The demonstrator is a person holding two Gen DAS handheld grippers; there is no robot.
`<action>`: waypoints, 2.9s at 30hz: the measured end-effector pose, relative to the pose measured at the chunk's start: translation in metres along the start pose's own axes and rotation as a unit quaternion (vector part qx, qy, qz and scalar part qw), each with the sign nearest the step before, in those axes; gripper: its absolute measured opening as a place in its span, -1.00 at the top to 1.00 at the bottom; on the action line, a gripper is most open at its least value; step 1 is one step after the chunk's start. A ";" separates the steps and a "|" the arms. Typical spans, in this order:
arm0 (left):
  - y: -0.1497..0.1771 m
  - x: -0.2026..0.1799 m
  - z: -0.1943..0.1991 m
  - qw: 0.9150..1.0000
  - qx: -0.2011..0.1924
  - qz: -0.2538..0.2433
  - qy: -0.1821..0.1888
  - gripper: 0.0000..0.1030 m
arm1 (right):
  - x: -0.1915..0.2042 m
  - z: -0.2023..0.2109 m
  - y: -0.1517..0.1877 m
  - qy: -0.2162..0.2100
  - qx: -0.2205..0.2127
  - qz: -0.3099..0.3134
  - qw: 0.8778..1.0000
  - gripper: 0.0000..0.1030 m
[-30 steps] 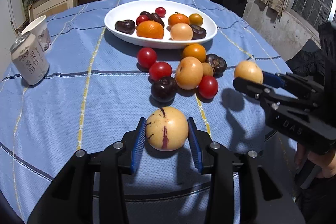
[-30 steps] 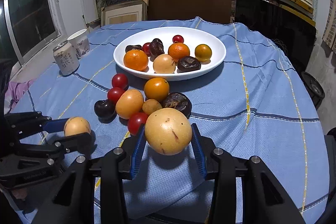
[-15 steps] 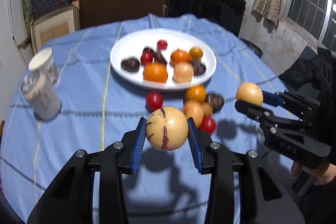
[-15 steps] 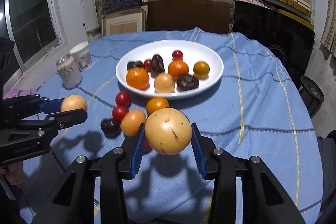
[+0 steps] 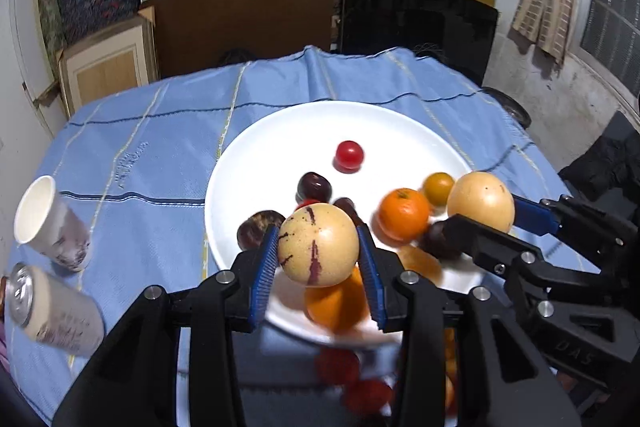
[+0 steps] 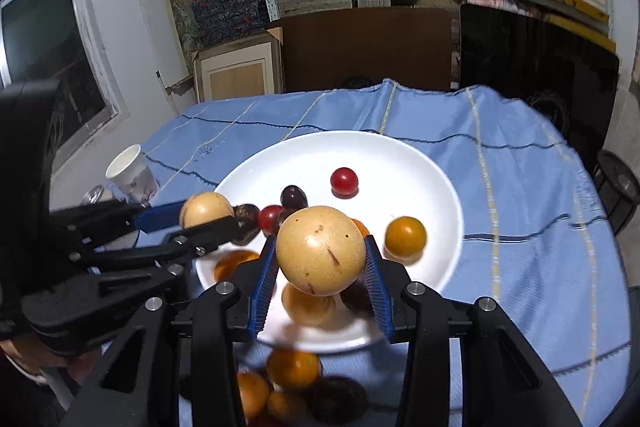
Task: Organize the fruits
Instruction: 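Carry both fruits over the white plate and open both tools to release, then grasp a dark plum with the left tool while the right tool grasps a red tomato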
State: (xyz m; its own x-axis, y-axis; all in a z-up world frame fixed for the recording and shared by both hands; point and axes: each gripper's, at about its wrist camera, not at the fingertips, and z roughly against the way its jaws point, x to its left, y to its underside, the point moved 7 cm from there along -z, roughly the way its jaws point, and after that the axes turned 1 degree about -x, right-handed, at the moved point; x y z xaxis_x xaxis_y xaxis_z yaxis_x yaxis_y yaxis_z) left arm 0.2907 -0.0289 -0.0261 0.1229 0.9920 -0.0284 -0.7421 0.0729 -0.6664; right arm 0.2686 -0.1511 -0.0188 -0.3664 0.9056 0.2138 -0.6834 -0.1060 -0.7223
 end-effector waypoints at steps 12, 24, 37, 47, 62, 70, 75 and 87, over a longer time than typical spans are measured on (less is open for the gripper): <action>-0.007 0.019 -0.014 0.998 -0.021 0.052 -0.004 -0.37 | -0.007 -0.014 -0.003 -0.032 -0.014 -0.047 0.998 -0.15; 0.036 0.002 0.042 0.998 -0.033 0.044 0.004 -0.68 | -0.005 0.047 0.043 -0.010 -0.023 -0.048 0.998 -0.41; 0.115 -0.008 0.074 1.000 -0.017 0.025 -0.008 -0.72 | 0.008 0.070 0.112 0.012 0.001 -0.030 0.999 -0.52; 0.135 -0.007 0.066 1.000 0.002 0.015 -0.006 -0.72 | 0.009 0.068 0.127 0.005 0.013 -0.033 0.999 -0.52; 0.146 -0.016 0.041 0.999 0.033 -0.001 -0.008 -0.57 | 0.011 0.063 0.133 -0.007 0.024 -0.031 0.999 -0.52; 0.147 -0.035 0.041 0.999 0.030 -0.026 0.024 0.44 | 0.012 0.063 0.133 -0.010 0.025 -0.029 0.999 -0.52; 0.146 -0.025 0.044 0.999 0.031 -0.012 0.021 0.44 | 0.016 0.061 0.135 -0.009 0.031 -0.019 0.999 -0.52; 0.141 -0.008 0.054 0.999 0.029 0.020 0.036 0.44 | 0.055 0.029 0.144 0.035 0.086 0.080 0.992 -0.16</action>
State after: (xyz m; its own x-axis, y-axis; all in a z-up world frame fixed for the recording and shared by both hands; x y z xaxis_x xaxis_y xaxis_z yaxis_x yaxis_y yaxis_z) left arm 0.1495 -0.0208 -0.0801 0.1377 0.9845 -0.1088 -0.7837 0.0412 -0.6198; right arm 0.1316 -0.1287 -0.0919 -0.4378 0.8974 0.0552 -0.7205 -0.3134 -0.6186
